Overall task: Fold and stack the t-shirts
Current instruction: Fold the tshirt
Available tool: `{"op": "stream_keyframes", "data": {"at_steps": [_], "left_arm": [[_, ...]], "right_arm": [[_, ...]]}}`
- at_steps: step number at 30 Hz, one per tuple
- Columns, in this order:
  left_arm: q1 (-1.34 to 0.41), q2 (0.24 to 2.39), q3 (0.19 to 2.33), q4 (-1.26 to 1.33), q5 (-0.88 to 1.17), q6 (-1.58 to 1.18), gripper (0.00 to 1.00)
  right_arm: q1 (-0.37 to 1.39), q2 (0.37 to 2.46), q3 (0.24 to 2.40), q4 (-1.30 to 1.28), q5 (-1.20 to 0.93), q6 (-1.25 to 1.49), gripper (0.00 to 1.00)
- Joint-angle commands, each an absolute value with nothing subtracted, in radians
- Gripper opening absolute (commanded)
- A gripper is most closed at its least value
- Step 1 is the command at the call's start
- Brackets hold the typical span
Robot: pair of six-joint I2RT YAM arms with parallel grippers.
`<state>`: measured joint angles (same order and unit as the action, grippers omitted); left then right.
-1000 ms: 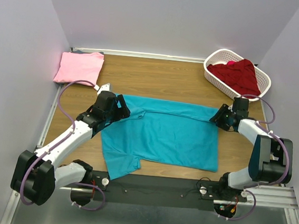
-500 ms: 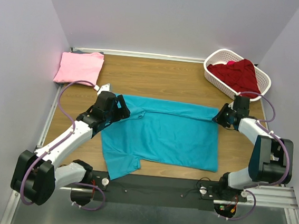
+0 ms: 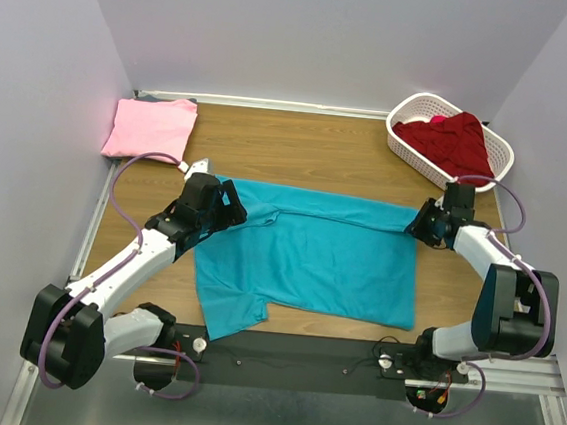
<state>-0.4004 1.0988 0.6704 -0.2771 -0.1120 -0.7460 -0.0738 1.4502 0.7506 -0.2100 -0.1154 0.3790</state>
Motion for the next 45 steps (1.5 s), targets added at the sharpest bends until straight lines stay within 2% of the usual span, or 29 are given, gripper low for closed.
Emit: {"op": "stream_keyframes", "data": {"at_steps": [1,6,12,18,29,37,41,45], "left_arm": [[-0.397,1.100,0.653,-0.259,-0.110,-0.746,0.90],[-0.396,1.089,0.658,-0.270,-0.124,-0.744,0.90],[-0.396,1.088,0.664,-0.275,-0.123,-0.746,0.90],[-0.396,1.081,0.661,-0.284,-0.129,-0.744,0.90],[-0.396,1.075,0.637,-0.278,-0.130,-0.755,0.89],[-0.396,1.060,0.617,-0.276,-0.123,-0.770,0.89],[-0.394,1.061,0.617,-0.278,-0.130,-0.772,0.89],[-0.394,1.089,0.612,-0.259,-0.140,-0.784,0.89]], "right_arm": [[-0.075,1.427,0.749,-0.305,-0.075,0.405,0.40],[-0.075,1.344,0.770,-0.321,-0.101,0.397,0.42],[-0.075,1.361,0.833,-0.304,-0.146,0.440,0.40],[-0.075,1.465,0.874,-0.232,-0.167,0.480,0.27],[-0.075,1.552,0.730,-0.164,-0.138,0.483,0.15],[-0.075,1.516,0.702,-0.170,-0.126,0.451,0.16],[-0.072,1.442,0.753,-0.189,-0.199,0.416,0.27],[-0.029,1.424,0.820,-0.186,-0.390,0.394,0.37]]}}
